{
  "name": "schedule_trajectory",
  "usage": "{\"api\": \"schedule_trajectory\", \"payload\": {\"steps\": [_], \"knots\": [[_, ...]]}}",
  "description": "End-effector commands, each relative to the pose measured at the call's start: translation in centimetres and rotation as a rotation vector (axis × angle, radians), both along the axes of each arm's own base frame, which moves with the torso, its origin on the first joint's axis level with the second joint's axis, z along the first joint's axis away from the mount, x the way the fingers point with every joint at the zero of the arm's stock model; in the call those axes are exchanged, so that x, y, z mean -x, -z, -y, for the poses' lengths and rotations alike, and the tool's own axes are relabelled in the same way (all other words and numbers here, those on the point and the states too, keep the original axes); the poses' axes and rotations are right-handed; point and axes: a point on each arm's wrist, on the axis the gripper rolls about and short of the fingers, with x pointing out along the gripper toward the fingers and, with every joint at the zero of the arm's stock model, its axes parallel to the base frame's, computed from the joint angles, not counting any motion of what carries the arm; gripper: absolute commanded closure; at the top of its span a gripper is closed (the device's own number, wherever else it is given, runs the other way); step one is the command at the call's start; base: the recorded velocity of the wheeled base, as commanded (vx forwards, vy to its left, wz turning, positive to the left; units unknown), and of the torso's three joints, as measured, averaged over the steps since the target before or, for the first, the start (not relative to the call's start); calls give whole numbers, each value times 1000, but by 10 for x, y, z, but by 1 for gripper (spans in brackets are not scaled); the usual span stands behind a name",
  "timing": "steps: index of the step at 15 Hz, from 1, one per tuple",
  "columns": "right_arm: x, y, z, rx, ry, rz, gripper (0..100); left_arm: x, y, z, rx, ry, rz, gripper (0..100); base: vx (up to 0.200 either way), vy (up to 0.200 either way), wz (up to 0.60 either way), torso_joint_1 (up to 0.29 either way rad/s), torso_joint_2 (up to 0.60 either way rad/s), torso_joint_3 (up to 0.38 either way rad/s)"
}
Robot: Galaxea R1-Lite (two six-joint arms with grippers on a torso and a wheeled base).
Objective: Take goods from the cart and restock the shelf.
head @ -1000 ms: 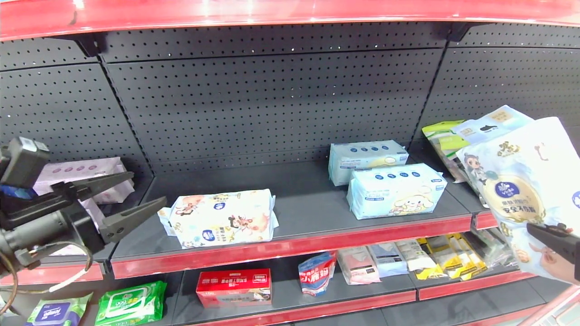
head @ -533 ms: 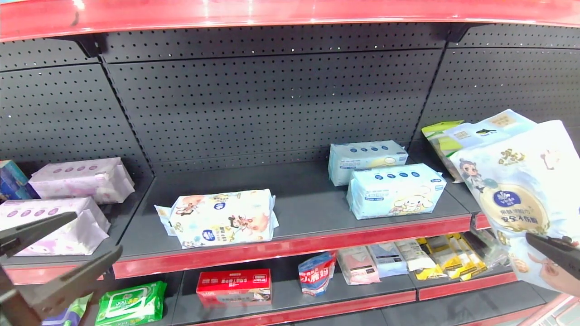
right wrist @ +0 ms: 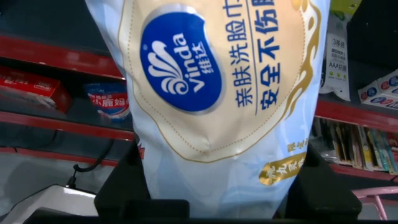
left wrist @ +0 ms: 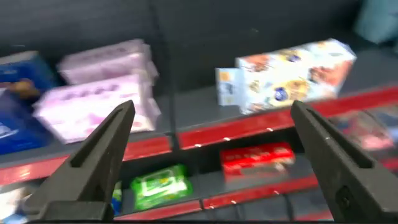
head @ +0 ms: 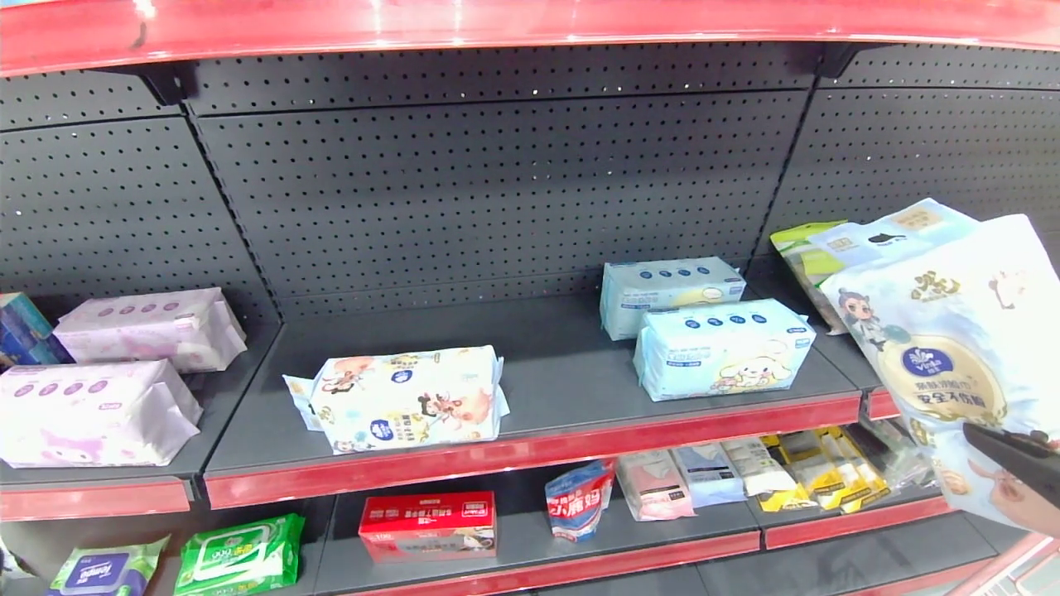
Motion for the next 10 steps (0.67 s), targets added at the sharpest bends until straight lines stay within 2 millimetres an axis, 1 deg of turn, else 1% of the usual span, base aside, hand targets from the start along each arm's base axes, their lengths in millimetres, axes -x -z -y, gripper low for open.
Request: {"api": "schedule_trajectory", "payload": {"steps": [1,5,7,10], "knots": [[1,-1,0,4,0,9,100,10,0,0,-4,-7,53,0,0,0,0,0,0,0],[13,-11,1,15,-2,86,100,14,11,1,-51,12,52,0,0,0,0,0,0,0],[18,-9,2,15,0,95,100,16,16,1,-51,22,16,0,0,0,0,0,0,0],[16,-6,2,16,0,76,100,13,26,1,-65,49,-26,0,0,0,0,0,0,0]]}}
